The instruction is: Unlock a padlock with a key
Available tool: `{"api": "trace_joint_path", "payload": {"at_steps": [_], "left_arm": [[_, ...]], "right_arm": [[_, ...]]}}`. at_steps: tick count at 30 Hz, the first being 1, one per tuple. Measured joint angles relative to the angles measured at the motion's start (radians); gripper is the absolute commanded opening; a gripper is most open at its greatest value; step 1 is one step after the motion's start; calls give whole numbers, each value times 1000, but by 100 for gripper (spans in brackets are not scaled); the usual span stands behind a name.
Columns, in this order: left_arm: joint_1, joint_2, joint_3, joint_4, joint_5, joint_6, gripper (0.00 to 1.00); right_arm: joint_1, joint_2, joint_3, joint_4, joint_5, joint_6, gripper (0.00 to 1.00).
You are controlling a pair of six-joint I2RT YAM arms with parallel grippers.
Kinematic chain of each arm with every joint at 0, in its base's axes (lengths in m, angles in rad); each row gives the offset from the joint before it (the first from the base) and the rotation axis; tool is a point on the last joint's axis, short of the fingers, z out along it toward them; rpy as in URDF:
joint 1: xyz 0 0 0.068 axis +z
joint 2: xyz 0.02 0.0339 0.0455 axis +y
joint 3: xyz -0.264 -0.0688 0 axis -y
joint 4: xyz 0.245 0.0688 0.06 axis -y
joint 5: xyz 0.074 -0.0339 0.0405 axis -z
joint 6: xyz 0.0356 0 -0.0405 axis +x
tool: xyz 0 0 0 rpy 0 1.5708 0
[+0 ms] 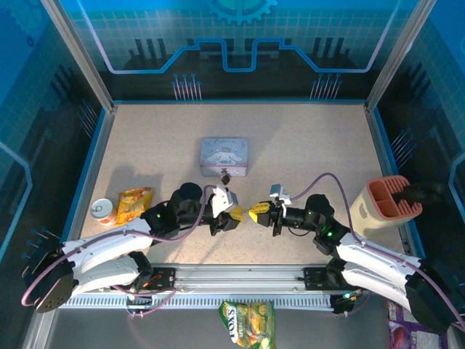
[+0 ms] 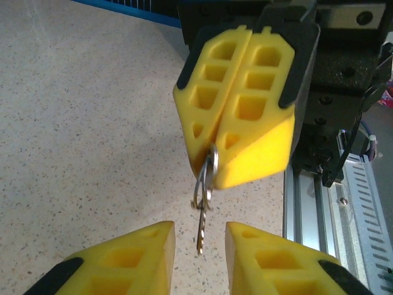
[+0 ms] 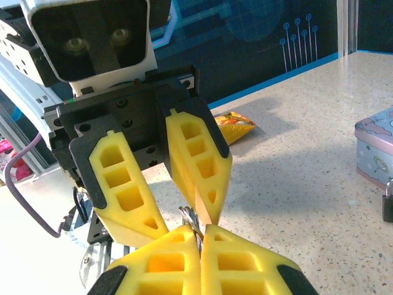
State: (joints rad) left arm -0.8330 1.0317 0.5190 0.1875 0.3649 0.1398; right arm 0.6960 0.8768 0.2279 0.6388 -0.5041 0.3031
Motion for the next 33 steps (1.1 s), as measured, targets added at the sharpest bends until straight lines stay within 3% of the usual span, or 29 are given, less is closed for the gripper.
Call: {"api": "trace_joint_path", "payload": {"at_steps": [10,16,20,23,26,29,33], "left_arm": [[0,-14,-34,33,26,55,17],[0,-14,-34,33,36,63,1],[0,-14,-34,28,35,62,0],[1,-13,-34,18,37,61,0],[2,2,-15,2,45,48,0],[7,7,2,1,52,42,0],[15,8,8,1,61,35,0]], "right_arm": [[32,-9,0,-2,-1,-8,0],[37,-10,0,-2,7,-16,0],[50,-10,0,-8,33,-27,0],[61,-13,0,-22,49,-45,19],[69,-19,0,-40,52,-71,28],[70,-37,-1,-61,60,-91,28],[70,-58,-2,-85,67,-116,21]]}}
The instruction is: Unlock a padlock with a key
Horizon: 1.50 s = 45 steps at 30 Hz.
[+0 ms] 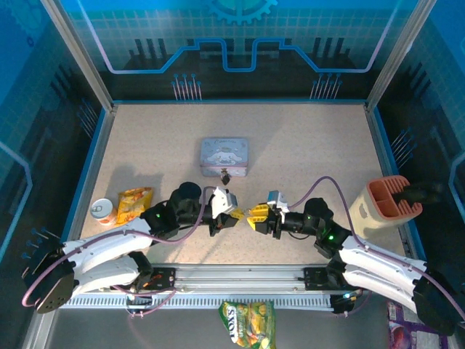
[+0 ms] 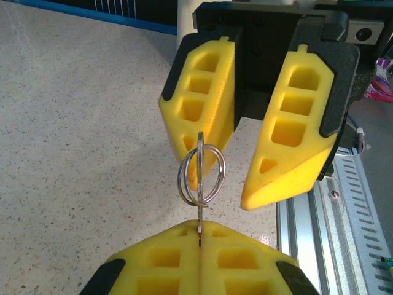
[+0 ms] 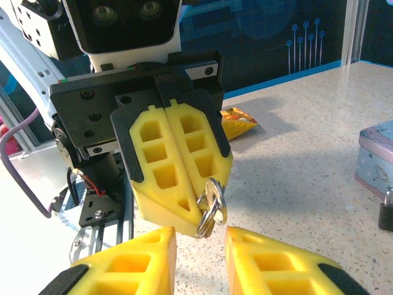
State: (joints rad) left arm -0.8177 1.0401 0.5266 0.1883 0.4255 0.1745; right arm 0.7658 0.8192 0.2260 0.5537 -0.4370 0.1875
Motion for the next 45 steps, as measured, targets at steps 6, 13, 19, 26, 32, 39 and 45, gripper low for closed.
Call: {"api": "trace_joint_path", "payload": {"at_steps": [6,13,19,26,32,39,45], "left_arm": [[3,7,2,0,18,-8,0],[3,22,10,-8,36,-11,0],[3,39,23,-26,36,-11,0],[3,60,39,-32,47,-11,0],[12,86,59,-56,51,-11,0],[8,98,69,-77,62,-11,0],[3,92,69,-80,55,-10,0]], "right_arm": [[3,-1,0,-19,17,-15,12],[9,31,0,-3,18,-11,11],[15,32,0,5,27,-2,13],[21,36,0,8,52,7,12],[29,52,0,22,105,32,19],[38,-1,-9,-36,289,23,36],[23,-143,-6,-216,409,-41,50]]}}
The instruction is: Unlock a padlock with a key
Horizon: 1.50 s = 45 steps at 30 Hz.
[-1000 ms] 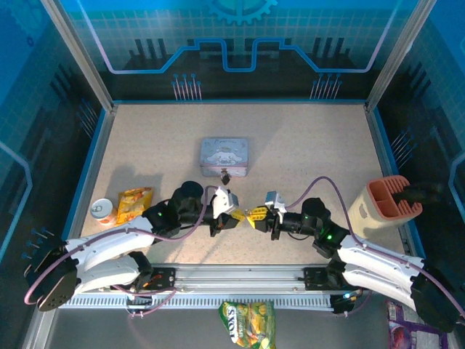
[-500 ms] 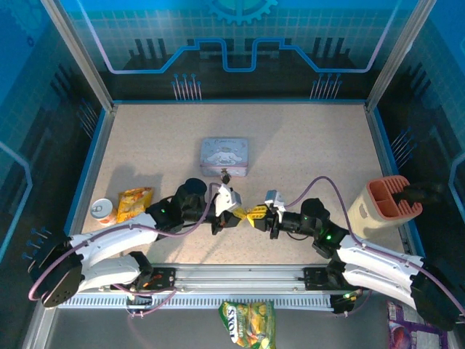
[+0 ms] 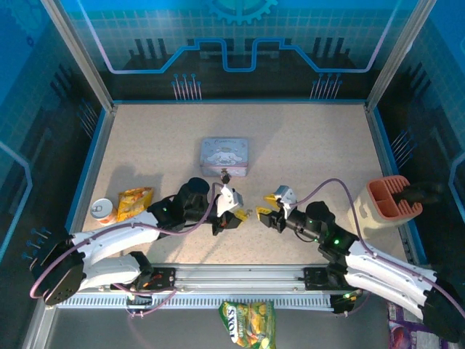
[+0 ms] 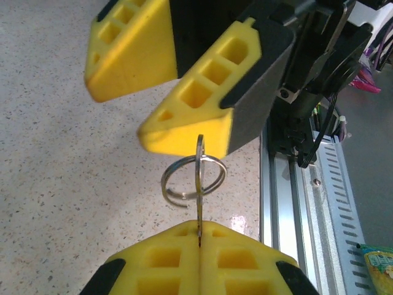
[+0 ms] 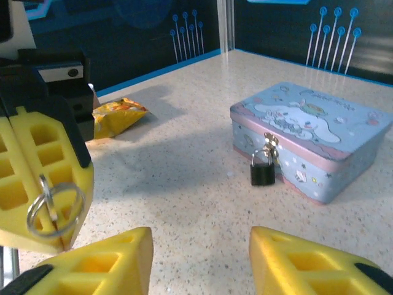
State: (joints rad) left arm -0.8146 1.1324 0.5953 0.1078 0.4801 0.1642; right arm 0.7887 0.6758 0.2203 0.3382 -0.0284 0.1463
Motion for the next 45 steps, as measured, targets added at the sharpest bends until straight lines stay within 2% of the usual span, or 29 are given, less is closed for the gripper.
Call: {"api": "trace_joint_path", "payload": {"at_steps": [7,13,16,19,21,25,31,40,45], "left_arm": [[-12,11,16,-76,-113,68,0],[-71,104,101,-181,-220,167,0],[-84,105,105,-209,-264,214,0],[-93,107,105,-214,-327,264,0],[-100,117,105,-201,-377,304,0],[-102,161,105,-161,-436,411,0],[-103,223,105,-74,-469,544,0],[-124,269,105,10,-467,579,0],[-145,293,105,36,-469,579,0]], "right_arm": [[-85,-68,7,-74,-154,104,53],[-108,11,113,-203,-231,246,54],[-163,61,177,-290,-233,352,50],[-249,108,195,-345,-245,505,43],[-272,136,195,-378,-251,620,42],[-253,148,193,-417,-257,802,43],[-160,92,183,-406,-197,1007,43],[-114,148,91,-273,-146,1262,40],[-104,170,70,-197,-132,1350,35]]}}
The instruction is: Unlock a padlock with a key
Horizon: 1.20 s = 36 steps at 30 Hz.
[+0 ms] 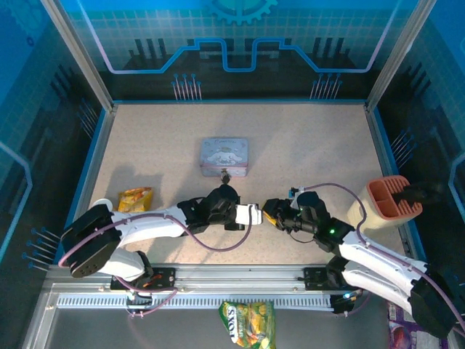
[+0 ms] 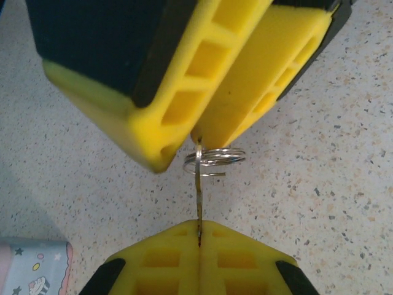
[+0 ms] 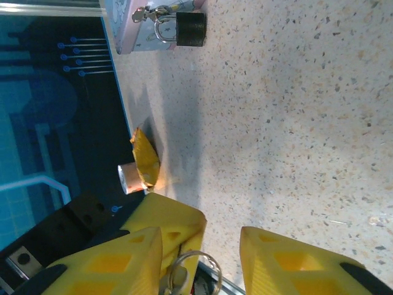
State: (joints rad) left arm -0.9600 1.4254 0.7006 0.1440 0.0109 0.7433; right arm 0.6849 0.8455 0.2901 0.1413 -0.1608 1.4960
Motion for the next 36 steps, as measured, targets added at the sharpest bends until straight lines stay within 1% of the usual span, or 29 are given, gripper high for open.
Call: {"api": "trace_joint_path", "payload": {"at_steps": [4,15,23,29,36], "left_arm": [[-2,21,0,-1,-10,0,0],[-5,54,3,12,-68,13,0],[-6,55,6,23,-78,16,0],[-18,56,11,27,-78,16,0],[-21,56,11,33,-78,16,0]], "right_arm": [[4,0,-14,24,8,40,32],[31,0,-16,44,26,91,31],[42,48,-18,87,27,120,28],[45,71,-32,126,33,135,21],[48,59,-43,134,61,132,8]]}}
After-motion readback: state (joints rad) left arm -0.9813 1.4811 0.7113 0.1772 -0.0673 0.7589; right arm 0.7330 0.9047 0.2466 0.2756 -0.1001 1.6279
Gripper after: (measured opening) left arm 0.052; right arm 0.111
